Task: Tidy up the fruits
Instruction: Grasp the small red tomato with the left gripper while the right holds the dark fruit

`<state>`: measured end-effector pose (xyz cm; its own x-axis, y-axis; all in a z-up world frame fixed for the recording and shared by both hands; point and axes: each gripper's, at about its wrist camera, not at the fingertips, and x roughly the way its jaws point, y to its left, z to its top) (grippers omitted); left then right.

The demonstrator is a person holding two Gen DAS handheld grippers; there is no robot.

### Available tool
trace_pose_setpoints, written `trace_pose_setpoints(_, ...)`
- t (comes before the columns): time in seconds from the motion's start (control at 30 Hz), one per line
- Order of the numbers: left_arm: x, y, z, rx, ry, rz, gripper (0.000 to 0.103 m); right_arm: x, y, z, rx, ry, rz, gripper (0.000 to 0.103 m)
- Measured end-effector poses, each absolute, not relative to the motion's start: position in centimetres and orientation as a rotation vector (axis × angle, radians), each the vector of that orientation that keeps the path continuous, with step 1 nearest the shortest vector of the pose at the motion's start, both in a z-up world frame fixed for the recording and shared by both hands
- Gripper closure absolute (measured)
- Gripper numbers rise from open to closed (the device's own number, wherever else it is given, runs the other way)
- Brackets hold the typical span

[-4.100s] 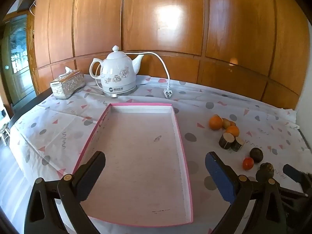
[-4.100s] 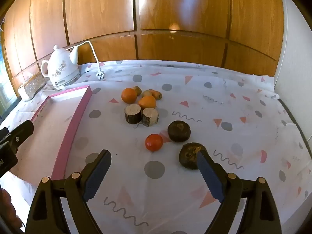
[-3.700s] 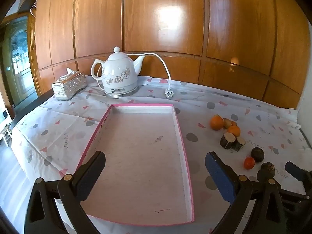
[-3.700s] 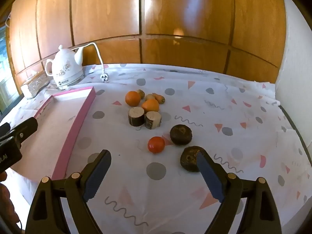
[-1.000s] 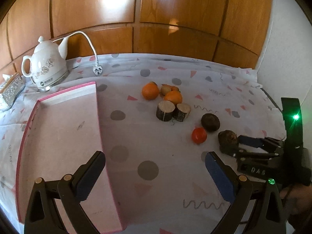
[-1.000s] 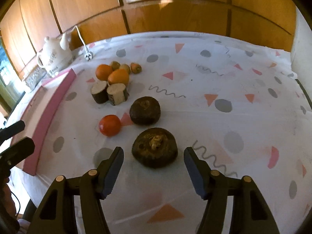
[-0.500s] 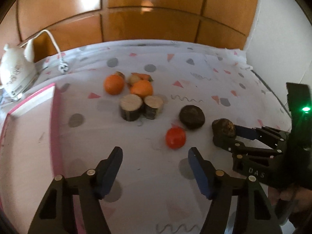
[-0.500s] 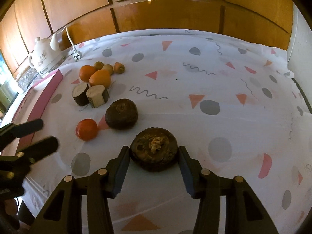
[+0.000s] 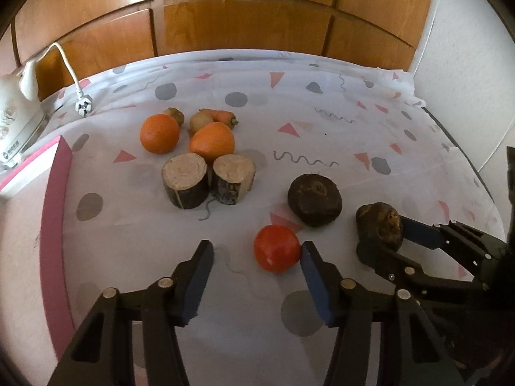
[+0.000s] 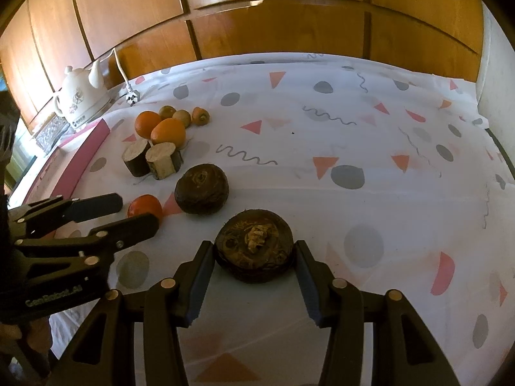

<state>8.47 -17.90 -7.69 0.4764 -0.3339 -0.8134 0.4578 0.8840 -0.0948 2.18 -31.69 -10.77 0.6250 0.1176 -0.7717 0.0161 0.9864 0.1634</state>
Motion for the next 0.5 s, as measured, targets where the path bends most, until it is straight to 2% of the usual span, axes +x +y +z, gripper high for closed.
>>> trace_pose_setpoints(0.03,8.5,-18.0,-7.8,0.147,0.954,-0.481,0.056,2.2,-31.7,-10.8,0.159,0.894,0.058,0.052)
trace_pose_setpoints(0.1,8.4,-18.0,-7.8,0.154,0.943,-0.476,0.07,2.2,-31.7,-10.8,0.157,0.891,0.054,0.052)
trace_pose_setpoints(0.17,8.4,-17.7,-7.8,0.155,0.936,-0.47,0.075,2.1,-31.5,-10.8,0.157,0.886,0.047,0.052)
trace_pose_setpoints(0.5,7.5,-14.9,-7.8,0.112,0.922,-0.392,0.076,2.2,-31.3,-11.0,0.143,0.876,0.04,0.051)
